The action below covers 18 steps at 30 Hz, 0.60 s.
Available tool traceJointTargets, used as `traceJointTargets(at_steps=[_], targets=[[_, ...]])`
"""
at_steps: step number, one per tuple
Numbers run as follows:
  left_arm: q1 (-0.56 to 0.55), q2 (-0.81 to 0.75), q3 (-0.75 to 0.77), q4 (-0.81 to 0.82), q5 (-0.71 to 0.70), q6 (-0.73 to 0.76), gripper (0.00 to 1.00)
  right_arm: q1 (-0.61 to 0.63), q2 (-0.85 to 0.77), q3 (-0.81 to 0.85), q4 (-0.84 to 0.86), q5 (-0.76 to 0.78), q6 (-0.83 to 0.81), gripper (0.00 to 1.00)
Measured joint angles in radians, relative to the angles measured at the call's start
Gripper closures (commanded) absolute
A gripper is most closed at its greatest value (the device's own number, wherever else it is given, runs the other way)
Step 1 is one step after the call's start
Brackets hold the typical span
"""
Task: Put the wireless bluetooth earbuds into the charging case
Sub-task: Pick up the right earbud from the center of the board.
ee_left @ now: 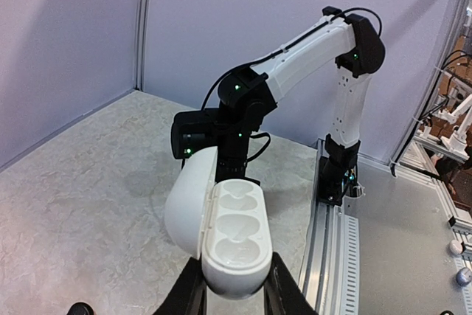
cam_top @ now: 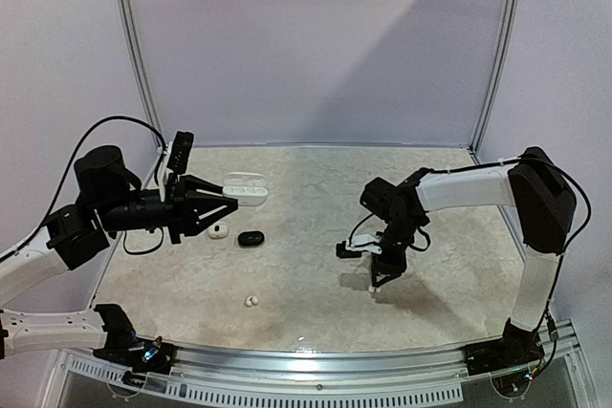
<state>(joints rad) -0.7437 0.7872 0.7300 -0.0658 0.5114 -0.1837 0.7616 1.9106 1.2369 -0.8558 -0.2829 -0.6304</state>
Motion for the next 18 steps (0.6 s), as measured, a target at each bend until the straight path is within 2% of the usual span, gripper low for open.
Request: traceJointTargets(at_steps=[6, 13, 18], targets=[[0.000, -0.002, 0.000, 0.000, 0.000, 0.000, 1.00, 0.024, -0.019, -0.013, -0.018, -0.002, 0.005, 0.67], [0.000, -0.002, 0.000, 0.000, 0.000, 0.000, 1.00, 0.055, -0.023, -0.040, -0.040, -0.013, 0.023, 0.78], [0.000, -0.002, 0.000, 0.000, 0.000, 0.000, 1.00, 0.057, -0.023, -0.041, -0.038, -0.019, 0.035, 0.82]])
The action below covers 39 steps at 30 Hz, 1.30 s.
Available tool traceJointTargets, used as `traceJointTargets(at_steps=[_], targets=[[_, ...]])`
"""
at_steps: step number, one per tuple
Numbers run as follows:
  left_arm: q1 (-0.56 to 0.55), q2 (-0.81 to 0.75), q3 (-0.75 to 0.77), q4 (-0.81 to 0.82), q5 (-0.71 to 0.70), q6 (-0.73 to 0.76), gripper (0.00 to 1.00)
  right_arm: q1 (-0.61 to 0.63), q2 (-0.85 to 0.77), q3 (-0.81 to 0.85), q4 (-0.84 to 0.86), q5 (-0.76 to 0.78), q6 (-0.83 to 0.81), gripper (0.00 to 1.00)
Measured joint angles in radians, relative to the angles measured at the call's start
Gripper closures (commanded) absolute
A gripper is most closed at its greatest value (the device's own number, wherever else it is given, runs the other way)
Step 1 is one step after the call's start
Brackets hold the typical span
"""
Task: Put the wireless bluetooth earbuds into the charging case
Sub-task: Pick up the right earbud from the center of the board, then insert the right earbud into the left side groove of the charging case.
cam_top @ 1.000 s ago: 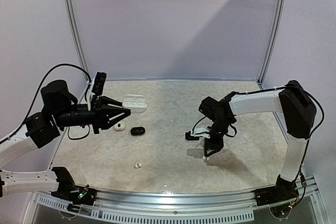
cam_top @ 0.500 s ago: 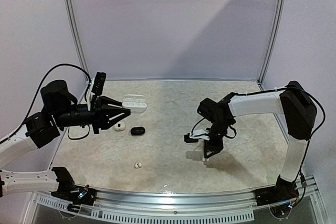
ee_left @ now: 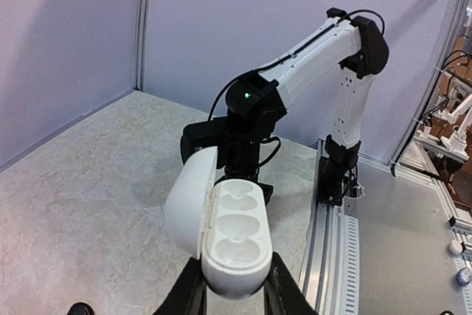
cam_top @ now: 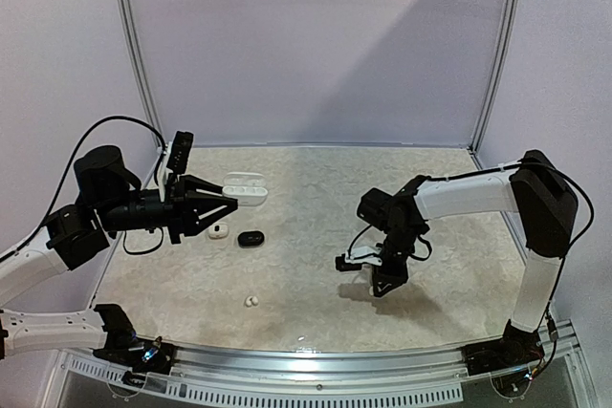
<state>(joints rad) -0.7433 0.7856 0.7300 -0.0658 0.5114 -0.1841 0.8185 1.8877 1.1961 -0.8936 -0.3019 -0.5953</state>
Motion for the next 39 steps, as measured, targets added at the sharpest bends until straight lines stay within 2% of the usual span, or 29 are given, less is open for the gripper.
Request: traceJointTargets(at_steps=[11, 18, 23, 26, 32, 39], targets=[[0.000, -0.006, -0.002, 0.000, 0.000, 0.001, 1.00, 0.002, -0.028, 0.000, -0.008, -0.004, 0.026, 0.90], [0.000, -0.020, -0.031, 0.000, 0.020, 0.033, 1.00, 0.033, -0.154, 0.060, -0.053, 0.013, 0.072, 0.92], [0.000, -0.022, -0.069, 0.012, 0.055, 0.071, 1.00, 0.106, -0.273, 0.211, -0.087, 0.063, 0.130, 0.93], [-0.002, -0.022, -0.091, 0.032, 0.085, 0.107, 1.00, 0.191, -0.311, 0.347, -0.106, 0.113, 0.175, 0.94], [-0.013, -0.024, -0.117, 0.077, 0.137, 0.200, 1.00, 0.378, -0.310, 0.626, -0.121, 0.199, 0.261, 0.94], [-0.031, -0.036, -0.117, 0.092, 0.156, 0.291, 1.00, 0.512, -0.240, 0.814, -0.108, 0.305, 0.301, 0.94]])
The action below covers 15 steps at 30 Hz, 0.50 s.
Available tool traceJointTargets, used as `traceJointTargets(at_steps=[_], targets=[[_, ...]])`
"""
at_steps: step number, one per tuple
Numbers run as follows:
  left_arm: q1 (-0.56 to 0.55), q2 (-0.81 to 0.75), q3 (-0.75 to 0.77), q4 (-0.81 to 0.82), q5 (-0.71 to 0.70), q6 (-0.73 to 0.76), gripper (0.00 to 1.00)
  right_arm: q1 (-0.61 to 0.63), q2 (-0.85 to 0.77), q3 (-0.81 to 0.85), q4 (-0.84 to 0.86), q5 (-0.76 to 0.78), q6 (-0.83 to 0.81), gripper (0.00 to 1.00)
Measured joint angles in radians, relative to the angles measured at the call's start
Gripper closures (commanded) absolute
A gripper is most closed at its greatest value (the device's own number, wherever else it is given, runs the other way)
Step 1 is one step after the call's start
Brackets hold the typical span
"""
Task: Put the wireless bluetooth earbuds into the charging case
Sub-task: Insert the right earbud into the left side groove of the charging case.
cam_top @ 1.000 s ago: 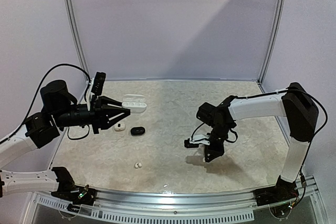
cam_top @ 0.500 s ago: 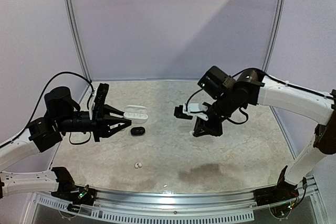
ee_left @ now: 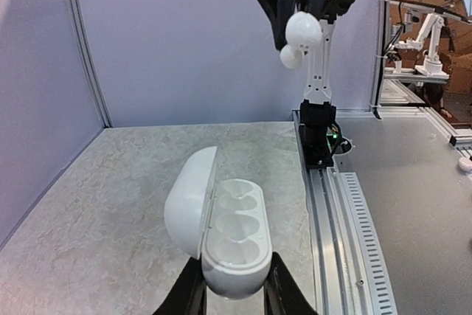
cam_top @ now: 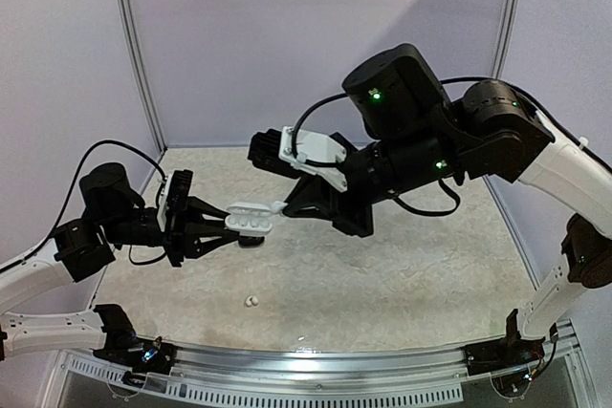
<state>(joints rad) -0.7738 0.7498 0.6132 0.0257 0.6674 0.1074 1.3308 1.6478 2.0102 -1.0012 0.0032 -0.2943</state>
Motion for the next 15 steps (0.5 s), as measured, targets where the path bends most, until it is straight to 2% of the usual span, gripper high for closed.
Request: traceJointTargets(at_steps=[8, 15], targets=[[-0.020, -0.013, 0.001, 0.000, -0.002, -0.014, 1.00, 0.025, 0.167, 0.130, -0.013, 0.055, -0.024, 0.94], [-0.022, -0.020, 0.001, 0.000, -0.006, -0.034, 1.00, 0.025, 0.196, 0.140, -0.042, 0.073, -0.047, 0.94]])
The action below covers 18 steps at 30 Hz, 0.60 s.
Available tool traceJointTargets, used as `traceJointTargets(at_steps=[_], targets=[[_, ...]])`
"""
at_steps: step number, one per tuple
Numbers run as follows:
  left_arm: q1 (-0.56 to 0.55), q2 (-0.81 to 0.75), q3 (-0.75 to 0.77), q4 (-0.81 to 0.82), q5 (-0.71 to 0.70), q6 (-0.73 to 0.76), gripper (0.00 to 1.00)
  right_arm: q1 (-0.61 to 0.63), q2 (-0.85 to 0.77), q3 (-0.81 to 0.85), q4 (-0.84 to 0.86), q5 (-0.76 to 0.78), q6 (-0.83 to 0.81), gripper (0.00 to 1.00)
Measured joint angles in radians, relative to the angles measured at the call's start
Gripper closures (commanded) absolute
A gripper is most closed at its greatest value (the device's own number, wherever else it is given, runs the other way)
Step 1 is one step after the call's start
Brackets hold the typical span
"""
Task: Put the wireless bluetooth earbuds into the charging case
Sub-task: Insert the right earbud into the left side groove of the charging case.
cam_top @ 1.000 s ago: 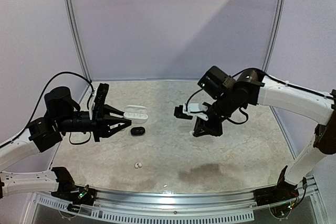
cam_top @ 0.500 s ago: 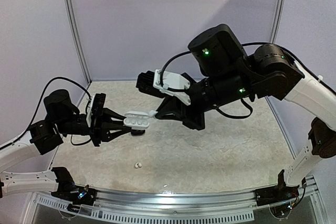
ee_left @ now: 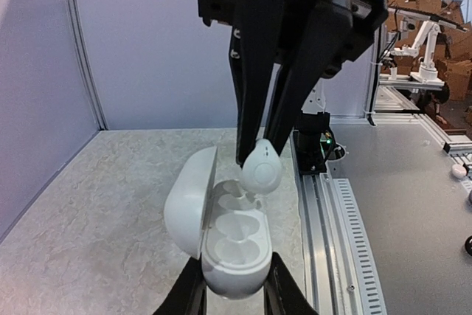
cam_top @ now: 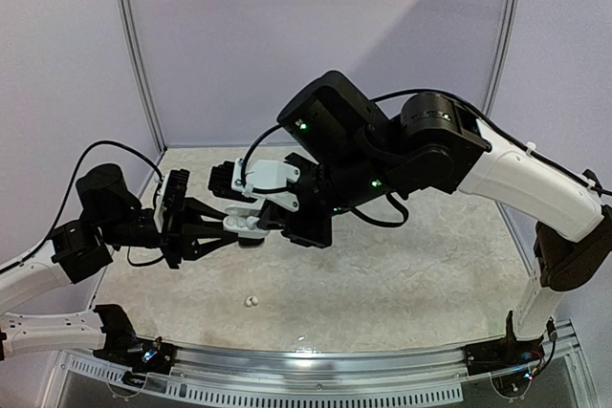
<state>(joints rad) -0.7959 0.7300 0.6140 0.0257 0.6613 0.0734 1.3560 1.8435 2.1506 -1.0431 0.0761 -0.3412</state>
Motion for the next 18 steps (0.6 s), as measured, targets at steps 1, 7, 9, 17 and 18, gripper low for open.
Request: traceJointTargets(at_steps=[1, 7, 9, 17, 18], targets=[[0.000, 0.000, 0.000, 0.000, 0.000, 0.000, 1.00, 0.000, 0.000, 0.003, -0.003, 0.002, 0.000, 0.94], [0.000, 0.001, 0.000, 0.000, 0.000, 0.000, 1.00, 0.000, 0.000, 0.005, -0.005, 0.014, -0.004, 0.94], [0.000, 0.000, 0.000, 0.000, 0.000, 0.000, 1.00, 0.000, 0.000, 0.010, -0.005, 0.020, -0.004, 0.94], [-0.004, 0.000, 0.000, 0.000, -0.020, 0.021, 1.00, 0.014, 0.012, 0.068, 0.016, 0.024, 0.000, 0.95], [-0.005, 0.000, 0.000, 0.000, -0.023, 0.026, 1.00, 0.019, 0.018, 0.076, 0.019, 0.024, 0.000, 0.95]])
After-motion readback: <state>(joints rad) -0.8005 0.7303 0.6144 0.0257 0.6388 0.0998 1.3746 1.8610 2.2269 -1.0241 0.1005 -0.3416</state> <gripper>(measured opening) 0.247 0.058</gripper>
